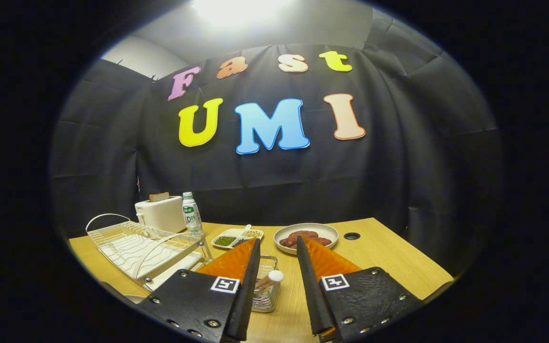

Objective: Take the plate from the dish rack, then take the spoon from the basket and place it into the plate.

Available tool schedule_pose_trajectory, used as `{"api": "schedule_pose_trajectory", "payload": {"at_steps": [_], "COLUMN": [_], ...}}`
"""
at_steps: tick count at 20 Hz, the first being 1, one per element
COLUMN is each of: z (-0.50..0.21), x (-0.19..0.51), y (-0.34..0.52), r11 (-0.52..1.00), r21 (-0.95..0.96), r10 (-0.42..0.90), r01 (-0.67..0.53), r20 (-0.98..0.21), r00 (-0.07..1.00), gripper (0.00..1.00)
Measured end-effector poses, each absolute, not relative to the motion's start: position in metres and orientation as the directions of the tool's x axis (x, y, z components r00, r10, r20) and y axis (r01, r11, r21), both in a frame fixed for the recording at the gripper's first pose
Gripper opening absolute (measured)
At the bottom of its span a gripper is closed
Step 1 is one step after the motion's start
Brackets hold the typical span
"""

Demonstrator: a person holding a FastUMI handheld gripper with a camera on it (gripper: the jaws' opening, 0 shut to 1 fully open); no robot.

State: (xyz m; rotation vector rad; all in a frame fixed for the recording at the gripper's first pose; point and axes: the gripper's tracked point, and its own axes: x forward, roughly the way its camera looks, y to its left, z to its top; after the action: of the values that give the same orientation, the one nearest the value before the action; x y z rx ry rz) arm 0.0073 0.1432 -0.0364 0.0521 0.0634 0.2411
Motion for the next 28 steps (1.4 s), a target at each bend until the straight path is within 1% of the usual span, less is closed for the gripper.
{"api": "schedule_pose_trajectory", "payload": {"at_steps": [6,7,8,9,10,11,12,15,20,28], "z": [-0.056,-0.059,-0.061,-0.058,-0.052,-0.053,-0.052,-0.046,-0.024,0.034], "x": [0.025,0.025,0.027,0.025,0.024,0.022,0.022,0.019,0.012,-0.006], "y": [0.153,0.159,0.159,0.161,0.161,0.158,0.163,0.173,0.174,0.171], "r11": [0.969,0.963,0.965,0.963,0.965,0.973,0.969,0.966,0.967,0.973], "r21": [0.057,0.052,0.039,0.035,0.043,0.022,0.005,-0.011,-0.015,-0.039], "r10": [0.245,0.268,0.261,0.269,0.259,0.231,0.248,0.257,0.253,0.225], "r01": [-0.240,-0.265,-0.258,-0.266,-0.257,-0.230,-0.248,-0.260,-0.256,-0.229], "r20": [-0.089,-0.090,-0.097,-0.090,-0.075,-0.072,-0.088,-0.112,-0.113,-0.098], "r00": [0.966,0.959,0.961,0.959,0.963,0.970,0.965,0.960,0.961,0.969], "gripper": [0.48,0.44,0.40,0.27,0.27,0.20,0.13,0.13,0.13,0.13]}}
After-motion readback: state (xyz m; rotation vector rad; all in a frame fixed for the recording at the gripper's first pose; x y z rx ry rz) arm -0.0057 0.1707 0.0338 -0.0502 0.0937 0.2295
